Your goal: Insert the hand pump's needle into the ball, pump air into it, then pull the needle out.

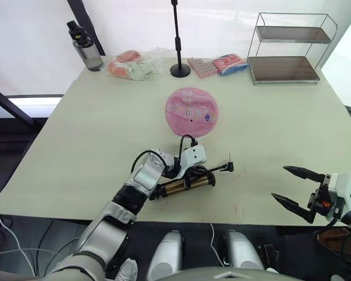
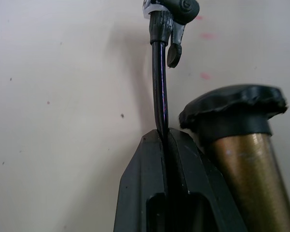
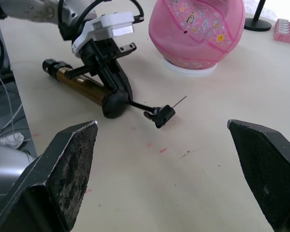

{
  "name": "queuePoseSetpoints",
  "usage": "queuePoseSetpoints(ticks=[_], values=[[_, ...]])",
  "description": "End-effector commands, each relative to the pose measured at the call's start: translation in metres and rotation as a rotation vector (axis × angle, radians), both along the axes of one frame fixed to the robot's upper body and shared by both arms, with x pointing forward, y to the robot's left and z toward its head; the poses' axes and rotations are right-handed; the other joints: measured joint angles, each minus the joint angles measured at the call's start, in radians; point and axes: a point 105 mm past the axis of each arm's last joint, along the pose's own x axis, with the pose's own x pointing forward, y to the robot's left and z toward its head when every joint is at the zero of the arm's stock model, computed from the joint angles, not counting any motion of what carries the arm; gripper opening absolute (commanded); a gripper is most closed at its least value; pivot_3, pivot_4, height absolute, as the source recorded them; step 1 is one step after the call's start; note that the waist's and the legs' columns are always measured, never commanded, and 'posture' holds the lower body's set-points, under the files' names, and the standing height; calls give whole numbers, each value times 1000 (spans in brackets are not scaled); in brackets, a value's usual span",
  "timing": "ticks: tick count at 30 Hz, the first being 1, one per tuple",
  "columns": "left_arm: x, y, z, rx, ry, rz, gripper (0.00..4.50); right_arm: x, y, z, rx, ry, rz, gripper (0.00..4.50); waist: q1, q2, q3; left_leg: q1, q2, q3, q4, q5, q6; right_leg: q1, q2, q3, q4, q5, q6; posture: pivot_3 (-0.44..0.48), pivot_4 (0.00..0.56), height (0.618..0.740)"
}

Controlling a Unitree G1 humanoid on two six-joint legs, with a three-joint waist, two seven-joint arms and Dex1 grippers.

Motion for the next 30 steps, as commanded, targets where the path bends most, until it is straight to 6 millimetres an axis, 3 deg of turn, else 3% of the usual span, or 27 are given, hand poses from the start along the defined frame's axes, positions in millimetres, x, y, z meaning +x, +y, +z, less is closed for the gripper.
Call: queuePoseSetpoints(ticks=[1,12,22,30], values=[[4,-9,28,-118,-106,-7,19,4,8,9,74,38,-66,4500,2,0,0,0,0,0,0,0,0,0,0,0,0,0,0,0,150,740],[-1,-22,58,-333,-170,2,19,21,43,25,349,245,-175,4500,1,0,0,-1,0,-2,0,0,0,0,0,-1,0,0,0,0,150,740],[-8,-30,60,-376,-156,-32,19,34,59,25,526,447,-250,4500,0,0,0,-2,0,-2,0,-1,1,0,0,-2,-3,1,0,0,150,740],[-13,-32,58,-373,-143,-66,19,45,69,27,566,475,-234,4500,-2,1,0,-2,0,-2,0,-2,3,0,0,-2,-5,1,0,0,150,740]])
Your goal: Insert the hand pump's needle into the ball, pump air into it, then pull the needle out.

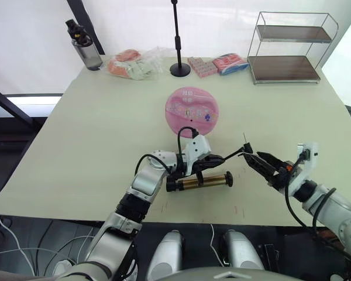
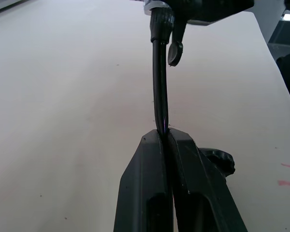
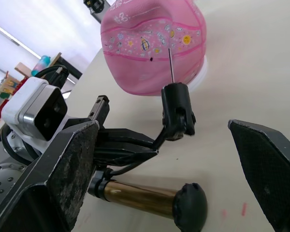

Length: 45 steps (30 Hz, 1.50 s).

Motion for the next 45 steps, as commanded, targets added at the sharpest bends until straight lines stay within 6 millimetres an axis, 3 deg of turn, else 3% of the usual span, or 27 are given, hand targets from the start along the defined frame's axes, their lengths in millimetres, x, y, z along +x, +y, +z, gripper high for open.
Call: queuePoseSetpoints(ticks=[1,34,37,41,43,45], values=[[-4,-4,12,-35,-43,-31,19,2,4,9,26,-27,15,4500,0,0,0,0,0,0,0,0,0,0,0,0,0,0,0,0,150,740],[-10,-4,10,-35,-32,-47,19,9,13,7,18,-12,28,4500,-1,0,0,0,0,0,0,0,1,0,0,0,-1,0,0,0,150,740],[-10,-4,9,-35,-30,-47,0,9,13,7,24,-13,28,3681,-1,0,0,0,0,0,0,0,1,0,0,0,-1,0,0,0,150,740],[-10,-4,10,-36,-31,-44,0,9,14,6,14,-8,32,1827,-1,0,0,0,0,0,0,0,1,0,0,0,-1,0,0,0,150,740],[-10,-5,10,-38,-31,-44,0,8,14,3,4,-1,34,620,-1,0,0,0,0,0,0,0,1,0,0,0,-1,0,0,0,150,740],[-11,-5,9,-39,-30,-43,0,9,14,3,5,2,26,393,-1,0,0,0,0,0,0,0,1,0,0,0,-1,0,0,0,150,740]])
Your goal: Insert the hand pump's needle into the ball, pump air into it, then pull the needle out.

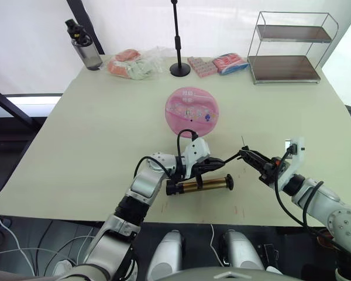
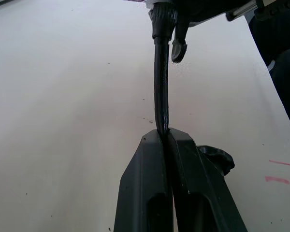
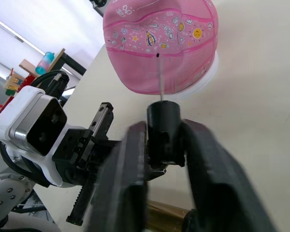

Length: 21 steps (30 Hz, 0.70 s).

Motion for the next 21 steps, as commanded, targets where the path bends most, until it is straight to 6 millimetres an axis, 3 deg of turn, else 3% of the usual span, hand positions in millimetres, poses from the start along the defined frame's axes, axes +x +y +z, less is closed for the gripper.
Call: queuePoseSetpoints(ticks=[1,9,10,12,17,21], values=[[-6,-7,13,-33,-50,-32,0,-1,1,5,6,-16,5,379,0,0,0,0,0,0,0,0,0,0,0,0,0,0,0,0,150,740],[-7,-6,12,-46,-17,-32,0,1,-1,5,-28,-33,-6,379,0,0,0,0,0,0,0,0,0,0,0,0,0,0,0,0,150,740],[-7,-6,12,-46,-11,-28,562,2,-1,6,-37,-40,-10,379,0,0,0,0,0,0,0,0,0,0,0,0,0,0,0,0,150,740],[-7,-4,13,-47,-6,-21,1138,3,-3,7,-60,-54,-12,379,0,0,0,0,0,0,0,0,0,0,0,0,0,0,0,0,150,740],[0,13,22,-56,-49,22,3509,5,-6,11,-148,-113,-17,379,0,0,0,0,0,0,0,0,0,0,0,0,0,0,0,0,150,740],[0,29,47,-110,-120,35,4445,4,-4,11,-235,-154,4,379,-1,0,0,0,0,0,0,0,0,0,0,0,0,0,0,0,150,740]])
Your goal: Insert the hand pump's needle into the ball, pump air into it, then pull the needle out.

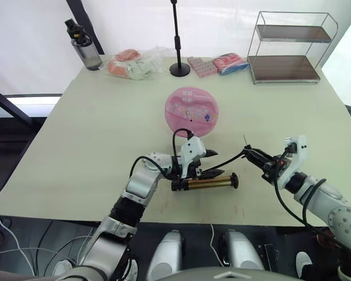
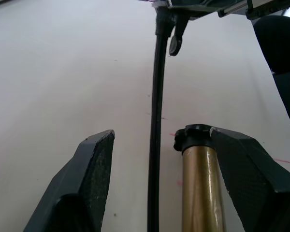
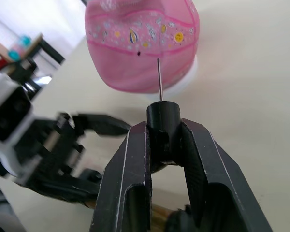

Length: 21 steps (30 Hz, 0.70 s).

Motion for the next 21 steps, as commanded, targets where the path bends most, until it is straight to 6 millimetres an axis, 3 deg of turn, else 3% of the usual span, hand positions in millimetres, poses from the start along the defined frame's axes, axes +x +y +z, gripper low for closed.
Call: queuePoseSetpoints(ticks=[1,6,12,21], values=[[1,13,40,-83,-123,8,4445,-3,7,16,-53,-108,44,379,1,0,0,0,0,0,0,0,0,0,0,0,0,0,0,0,150,740],[25,52,71,-144,-189,206,4445,-9,10,28,-102,-251,85,379,2,0,0,0,0,0,0,0,0,0,0,0,0,0,0,0,150,740],[50,92,94,-155,-229,374,4445,-13,7,37,-192,-440,144,379,2,0,0,0,0,0,0,0,0,0,0,0,-1,0,0,0,150,740],[81,107,118,-145,-245,469,4445,-20,10,34,-327,-622,262,379,-2,-1,1,0,0,0,0,0,0,0,0,-1,-1,0,1,0,150,740]])
